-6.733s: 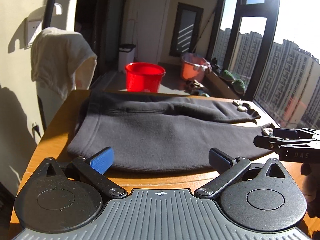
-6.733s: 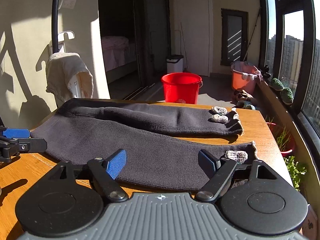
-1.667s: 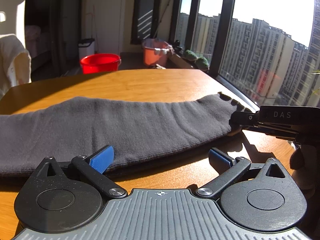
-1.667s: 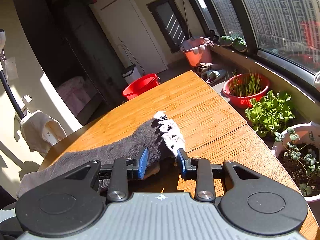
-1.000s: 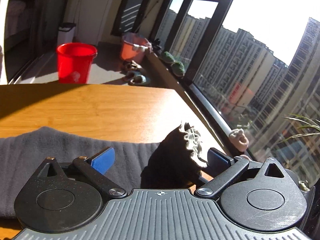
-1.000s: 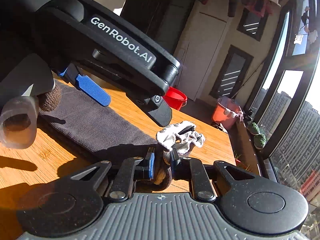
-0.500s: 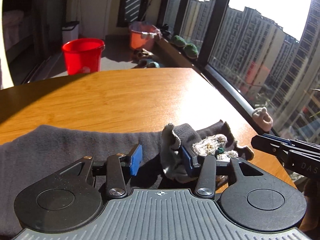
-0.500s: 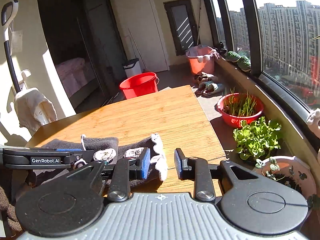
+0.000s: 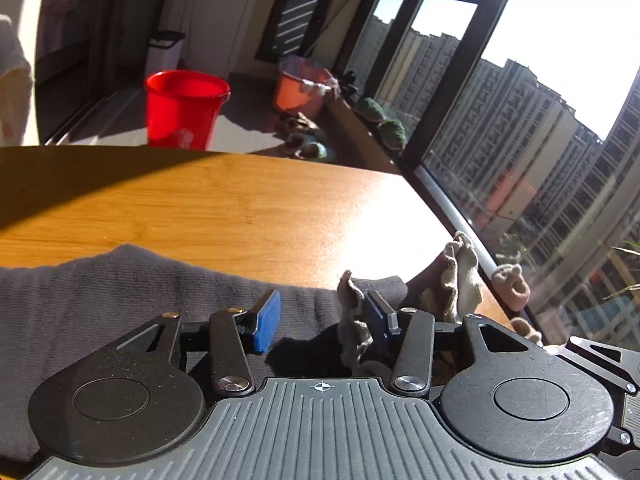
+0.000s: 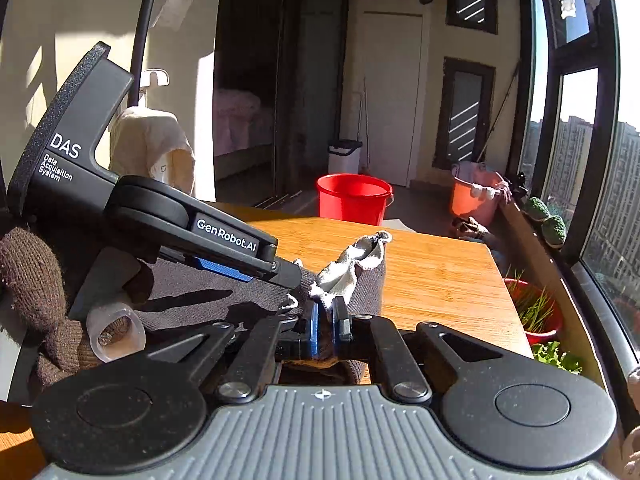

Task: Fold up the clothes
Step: 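Grasp the cuffs with the left gripper while the right gripper holds them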

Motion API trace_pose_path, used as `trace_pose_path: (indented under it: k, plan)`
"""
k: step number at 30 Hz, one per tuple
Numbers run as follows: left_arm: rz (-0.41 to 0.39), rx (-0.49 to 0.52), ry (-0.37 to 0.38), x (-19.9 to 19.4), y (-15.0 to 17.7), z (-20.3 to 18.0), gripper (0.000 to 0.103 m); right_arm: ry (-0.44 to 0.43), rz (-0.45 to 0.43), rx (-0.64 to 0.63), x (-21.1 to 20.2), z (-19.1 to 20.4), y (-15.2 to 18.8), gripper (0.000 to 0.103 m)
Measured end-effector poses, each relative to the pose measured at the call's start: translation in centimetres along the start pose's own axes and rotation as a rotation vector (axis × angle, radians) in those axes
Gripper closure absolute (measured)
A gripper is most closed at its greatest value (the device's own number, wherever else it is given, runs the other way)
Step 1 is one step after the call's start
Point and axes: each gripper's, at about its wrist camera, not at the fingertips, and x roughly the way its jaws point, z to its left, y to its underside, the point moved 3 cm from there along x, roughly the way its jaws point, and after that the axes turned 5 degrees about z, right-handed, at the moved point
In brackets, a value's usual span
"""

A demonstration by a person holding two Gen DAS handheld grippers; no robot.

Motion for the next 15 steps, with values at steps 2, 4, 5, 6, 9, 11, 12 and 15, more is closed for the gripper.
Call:
trace_pose_path:
  k: [2,4,5,6,9,11,12,15]
  plan:
    - [-0.033,-0.007,0.017,-1.4,-0.6,0.1,0.042,-0.003,0.037,-0.079,1.1,2.2,0.6,0.096]
    - [-0.041,0.015,0.029,-2.0,-0.9,-0.5,0.041,0.017,0.049,-0.13,1.8,3.5,1.1,0.096]
    - [-0.035,0.048,0.018,-1.8,-0.9,-1.3,0.042,0.03,0.045,-0.144,1.9,3.7,1.0,0.096]
    - [-0.025,0.08,-0.006,-1.3,-0.8,-1.8,0.043,0.034,0.045,-0.141,1.9,3.8,0.8,0.096]
    - [0.025,0.143,-0.097,1.4,0.1,-2.2,0.055,-0.007,0.048,-0.062,1.2,2.4,0.5,0.092]
    - [0.021,0.171,-0.121,2.1,0.8,-2.0,0.055,-0.064,0.037,0.047,-0.1,0.6,0.6,0.089]
    - [0.02,0.184,-0.133,2.5,1.1,-1.9,0.055,-0.094,0.03,0.113,-0.7,-0.5,0.7,0.081]
    - [0.02,0.195,-0.147,3.0,1.3,-2.0,0.055,-0.14,0.01,0.383,-1.5,-4.7,1.3,0.062]
